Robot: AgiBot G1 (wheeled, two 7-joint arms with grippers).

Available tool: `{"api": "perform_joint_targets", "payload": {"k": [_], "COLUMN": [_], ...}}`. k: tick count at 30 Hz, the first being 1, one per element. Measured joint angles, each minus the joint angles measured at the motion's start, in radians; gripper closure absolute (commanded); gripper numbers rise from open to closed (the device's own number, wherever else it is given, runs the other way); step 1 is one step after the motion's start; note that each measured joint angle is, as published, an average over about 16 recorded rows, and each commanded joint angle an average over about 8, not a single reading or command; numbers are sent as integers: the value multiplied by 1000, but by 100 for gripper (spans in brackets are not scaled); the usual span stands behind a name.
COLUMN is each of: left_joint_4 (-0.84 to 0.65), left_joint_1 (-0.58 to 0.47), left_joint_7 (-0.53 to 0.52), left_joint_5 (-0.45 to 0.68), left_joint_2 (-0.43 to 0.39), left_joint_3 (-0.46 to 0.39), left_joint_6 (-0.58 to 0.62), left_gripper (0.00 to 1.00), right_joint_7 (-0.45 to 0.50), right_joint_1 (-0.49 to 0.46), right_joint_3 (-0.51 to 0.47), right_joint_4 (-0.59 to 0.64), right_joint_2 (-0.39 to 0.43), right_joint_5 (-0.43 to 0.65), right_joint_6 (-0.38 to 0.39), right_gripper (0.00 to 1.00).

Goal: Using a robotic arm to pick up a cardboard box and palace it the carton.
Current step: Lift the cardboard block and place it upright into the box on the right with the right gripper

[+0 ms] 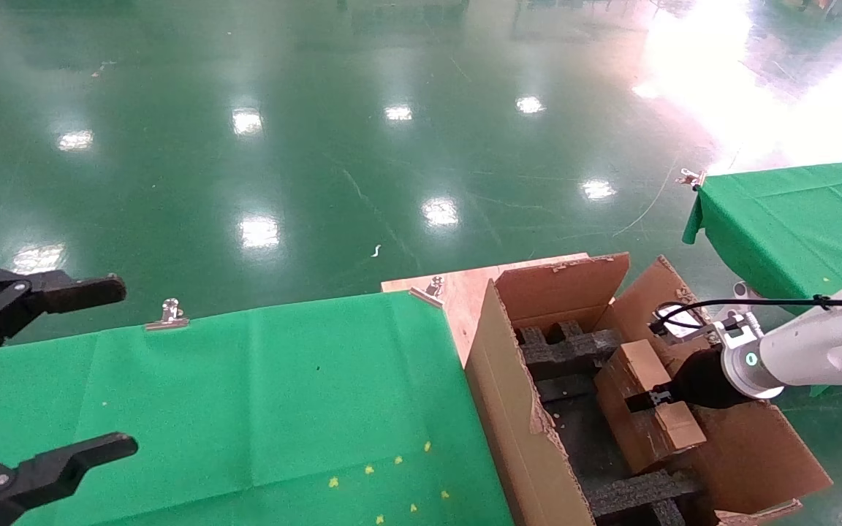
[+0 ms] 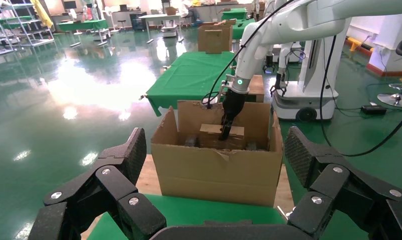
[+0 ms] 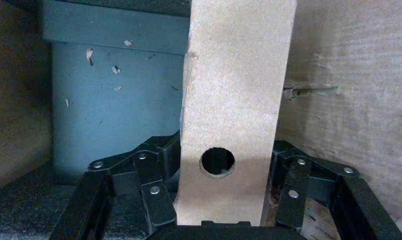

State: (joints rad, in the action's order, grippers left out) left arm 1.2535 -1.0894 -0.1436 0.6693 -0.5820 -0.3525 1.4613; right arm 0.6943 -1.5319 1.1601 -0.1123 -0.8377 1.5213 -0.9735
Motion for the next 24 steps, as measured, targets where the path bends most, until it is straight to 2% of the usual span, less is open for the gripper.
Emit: {"api": "perform_joint_targets", "payload": {"k": [24], "left_joint_4": [0], "left_joint_1": [0], "left_joint_7": [0], "left_joint_5": [0], "left_joint_2": [0], "left_joint_3": [0], "left_joint_6": [0], "left_gripper": [0], "right_joint_7": [-6], "right_joint_1": [-48], "right_joint_3": [1], "right_joint_4": [-42], "right_joint_2": [25], "right_joint_5": [5], "right_joint_6": [-26], "right_gripper": [0]}}
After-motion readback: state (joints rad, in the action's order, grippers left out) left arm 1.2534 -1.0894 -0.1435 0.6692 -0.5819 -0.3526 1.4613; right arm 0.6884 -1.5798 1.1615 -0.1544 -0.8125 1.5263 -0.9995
